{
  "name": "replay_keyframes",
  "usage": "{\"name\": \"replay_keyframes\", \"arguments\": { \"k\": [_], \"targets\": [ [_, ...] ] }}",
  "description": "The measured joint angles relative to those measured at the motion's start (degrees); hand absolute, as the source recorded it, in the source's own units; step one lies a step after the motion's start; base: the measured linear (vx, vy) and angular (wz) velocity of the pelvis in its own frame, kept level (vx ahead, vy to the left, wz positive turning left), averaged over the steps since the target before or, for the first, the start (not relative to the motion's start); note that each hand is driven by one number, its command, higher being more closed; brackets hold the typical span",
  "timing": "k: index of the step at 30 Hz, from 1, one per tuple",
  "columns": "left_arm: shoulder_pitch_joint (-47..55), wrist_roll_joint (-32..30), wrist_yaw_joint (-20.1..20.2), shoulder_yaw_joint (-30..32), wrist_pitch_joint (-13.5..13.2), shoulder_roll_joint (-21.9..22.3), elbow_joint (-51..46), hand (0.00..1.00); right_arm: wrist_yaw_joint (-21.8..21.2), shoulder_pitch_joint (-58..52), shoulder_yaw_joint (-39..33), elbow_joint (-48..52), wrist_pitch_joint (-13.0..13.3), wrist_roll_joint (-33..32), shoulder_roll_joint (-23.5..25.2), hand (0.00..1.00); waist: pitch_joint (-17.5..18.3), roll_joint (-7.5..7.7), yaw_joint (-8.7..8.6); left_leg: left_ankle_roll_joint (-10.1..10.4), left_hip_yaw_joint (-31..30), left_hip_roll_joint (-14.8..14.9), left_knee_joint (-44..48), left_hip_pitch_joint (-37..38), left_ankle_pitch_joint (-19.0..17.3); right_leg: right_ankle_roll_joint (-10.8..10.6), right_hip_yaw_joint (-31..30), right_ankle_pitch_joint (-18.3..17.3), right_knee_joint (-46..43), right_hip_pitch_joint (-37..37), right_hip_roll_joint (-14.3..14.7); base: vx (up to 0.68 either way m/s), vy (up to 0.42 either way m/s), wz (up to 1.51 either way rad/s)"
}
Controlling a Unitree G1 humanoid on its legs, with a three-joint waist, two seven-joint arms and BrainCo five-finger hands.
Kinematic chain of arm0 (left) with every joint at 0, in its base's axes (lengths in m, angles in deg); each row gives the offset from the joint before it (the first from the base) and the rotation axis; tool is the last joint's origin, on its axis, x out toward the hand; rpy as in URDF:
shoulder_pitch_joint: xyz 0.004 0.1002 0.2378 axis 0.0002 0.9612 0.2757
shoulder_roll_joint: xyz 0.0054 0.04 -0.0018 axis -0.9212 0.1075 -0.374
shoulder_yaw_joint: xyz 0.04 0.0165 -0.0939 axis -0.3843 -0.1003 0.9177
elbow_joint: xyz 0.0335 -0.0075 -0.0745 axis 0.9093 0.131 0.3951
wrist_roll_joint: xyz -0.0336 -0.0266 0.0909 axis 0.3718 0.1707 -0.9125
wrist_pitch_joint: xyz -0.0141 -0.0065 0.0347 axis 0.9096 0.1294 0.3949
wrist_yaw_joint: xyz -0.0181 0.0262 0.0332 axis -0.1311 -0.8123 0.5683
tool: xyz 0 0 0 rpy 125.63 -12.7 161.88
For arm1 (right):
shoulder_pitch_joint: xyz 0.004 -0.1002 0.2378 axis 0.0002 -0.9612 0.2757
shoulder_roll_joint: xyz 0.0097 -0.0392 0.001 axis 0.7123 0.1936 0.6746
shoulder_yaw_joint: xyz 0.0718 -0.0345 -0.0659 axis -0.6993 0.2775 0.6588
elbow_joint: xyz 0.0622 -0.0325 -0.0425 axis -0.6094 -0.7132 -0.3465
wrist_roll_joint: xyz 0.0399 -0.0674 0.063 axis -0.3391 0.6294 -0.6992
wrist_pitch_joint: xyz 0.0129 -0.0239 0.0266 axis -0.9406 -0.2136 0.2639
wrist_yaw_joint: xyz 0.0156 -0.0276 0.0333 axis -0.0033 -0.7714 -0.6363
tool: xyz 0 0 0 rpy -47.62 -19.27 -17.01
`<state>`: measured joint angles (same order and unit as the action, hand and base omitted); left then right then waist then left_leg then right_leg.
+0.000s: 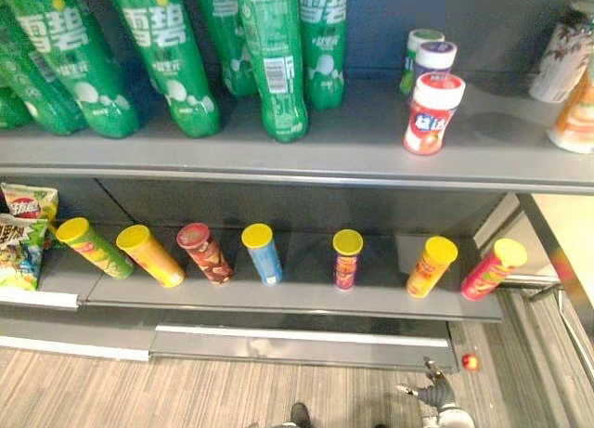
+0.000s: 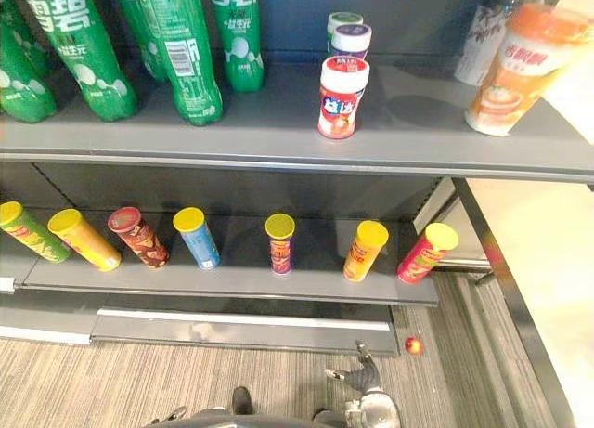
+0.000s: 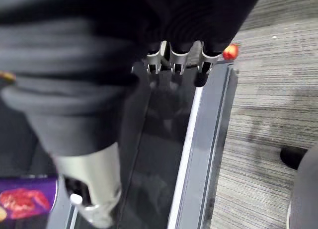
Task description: Put the gum and the chips on the shelf.
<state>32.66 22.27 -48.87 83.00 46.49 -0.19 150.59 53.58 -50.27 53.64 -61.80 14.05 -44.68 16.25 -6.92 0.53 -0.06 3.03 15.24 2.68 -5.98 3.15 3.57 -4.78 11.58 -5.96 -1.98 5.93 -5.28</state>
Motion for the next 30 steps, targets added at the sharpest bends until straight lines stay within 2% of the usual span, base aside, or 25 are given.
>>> {"name": "replay_keyframes", "arguments": {
  "k": [2,5,7,14,18,22,30],
  "targets": [
    [-0.20,0.03,-0.56,0.29,0.29,0.11,0.64,0.00,0.28,0.25,-0.86,-0.73,-1.57,-2.60,0.31,0.00,0.21,-0.04,-0.06,-0.05,-0.01,-0.02,0.00,0.23,-0.03,0.00,0.31,0.00,0.13,0.46,0.02,0.03,-0.010,0.06],
    [-0.53,1.65,-1.36,0.37,1.12,0.09,1.51,0.00,-0.66,1.63,-2.78,-2.93,-6.30,-8.58,0.85,0.00,0.20,0.04,-0.09,-0.12,0.05,-0.10,-0.03,1.23,-0.08,0.02,0.31,0.03,0.24,1.57,0.01,0.02,0.000,0.01],
    [-0.69,4.79,-2.37,0.38,2.59,0.00,2.63,0.00,-2.08,2.54,-4.86,-4.15,-10.81,-12.02,1.22,0.00,0.18,0.12,-0.08,-0.07,0.11,-0.20,-0.04,2.72,-0.38,0.01,0.31,0.03,0.77,3.33,-0.03,0.00,0.000,0.00],
    [-0.97,6.78,-5.47,-0.27,3.63,0.00,3.17,0.00,-1.92,3.68,-7.14,-5.14,-16.38,-15.57,1.51,0.00,0.21,0.04,-0.06,0.12,0.07,-0.25,-0.04,3.15,-0.78,-0.35,0.32,-0.22,0.95,3.69,-0.10,0.00,0.002,0.00],
    [-0.98,6.84,-5.87,-0.74,3.63,-0.06,3.16,0.00,-1.28,3.78,-9.11,-5.18,-17.85,-16.19,1.95,0.00,0.20,0.04,-0.04,-0.02,-0.26,-0.50,-0.04,3.12,-0.85,-0.39,0.53,-0.23,0.99,3.77,-0.31,0.00,0.010,0.02],
    [-1.01,6.81,-6.63,-1.82,3.57,-0.28,3.15,0.00,1.85,4.03,-12.38,-5.53,-19.66,-16.22,2.52,0.00,0.22,0.04,-0.03,-0.29,-0.56,-1.00,-0.04,3.15,-1.01,-0.63,0.89,-0.25,1.38,4.17,-0.67,0.03,0.026,0.05],
    [-1.00,6.61,-6.64,-3.38,2.66,-0.61,3.30,0.00,2.57,4.89,-15.27,-8.02,-19.58,-17.50,2.82,0.00,0.41,0.17,0.10,-0.55,-0.74,-1.54,-0.04,4.12,-1.15,-0.78,1.23,0.13,1.99,5.60,-1.10,0.04,0.017,0.02]
  ]
}}
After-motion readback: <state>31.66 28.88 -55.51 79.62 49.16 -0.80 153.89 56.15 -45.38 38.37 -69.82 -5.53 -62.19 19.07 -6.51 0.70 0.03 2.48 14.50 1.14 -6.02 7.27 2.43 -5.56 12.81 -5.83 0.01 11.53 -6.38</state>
